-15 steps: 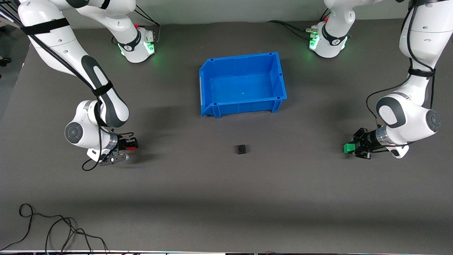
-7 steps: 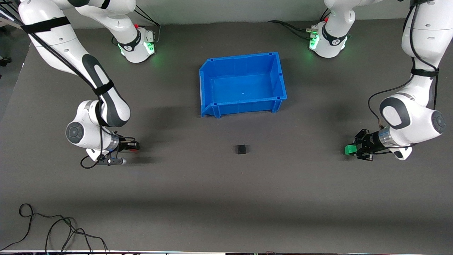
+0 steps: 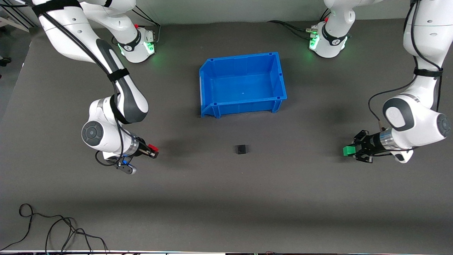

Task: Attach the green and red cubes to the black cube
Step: 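Carry the red cube and green cube toward the black cube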

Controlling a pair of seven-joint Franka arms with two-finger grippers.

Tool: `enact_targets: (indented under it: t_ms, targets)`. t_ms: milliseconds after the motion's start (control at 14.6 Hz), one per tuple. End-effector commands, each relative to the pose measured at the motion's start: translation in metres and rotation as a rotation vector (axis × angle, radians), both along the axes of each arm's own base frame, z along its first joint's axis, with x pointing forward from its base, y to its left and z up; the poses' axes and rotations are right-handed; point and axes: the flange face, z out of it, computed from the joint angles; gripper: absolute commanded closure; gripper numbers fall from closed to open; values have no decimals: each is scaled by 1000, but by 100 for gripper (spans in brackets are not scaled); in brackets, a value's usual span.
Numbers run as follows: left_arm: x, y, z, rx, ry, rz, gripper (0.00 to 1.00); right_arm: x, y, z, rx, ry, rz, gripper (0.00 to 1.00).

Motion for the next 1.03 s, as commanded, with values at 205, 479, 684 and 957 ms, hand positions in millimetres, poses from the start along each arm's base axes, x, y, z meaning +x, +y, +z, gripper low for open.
enact_targets:
  t_ms: [205, 479, 684, 957]
  targets:
    - [4, -116, 19, 22, 12, 89, 90, 24, 84, 10, 48, 20, -382, 100]
    - [-5, -200, 18, 36, -15, 138, 90, 43, 130, 9, 60, 36, -702, 100]
    - [-17, -254, 14, 38, -38, 175, 90, 42, 161, -6, 50, 57, -826, 100]
    - [-39, -315, 2, 36, -37, 211, 90, 29, 189, -23, 29, 91, -917, 100]
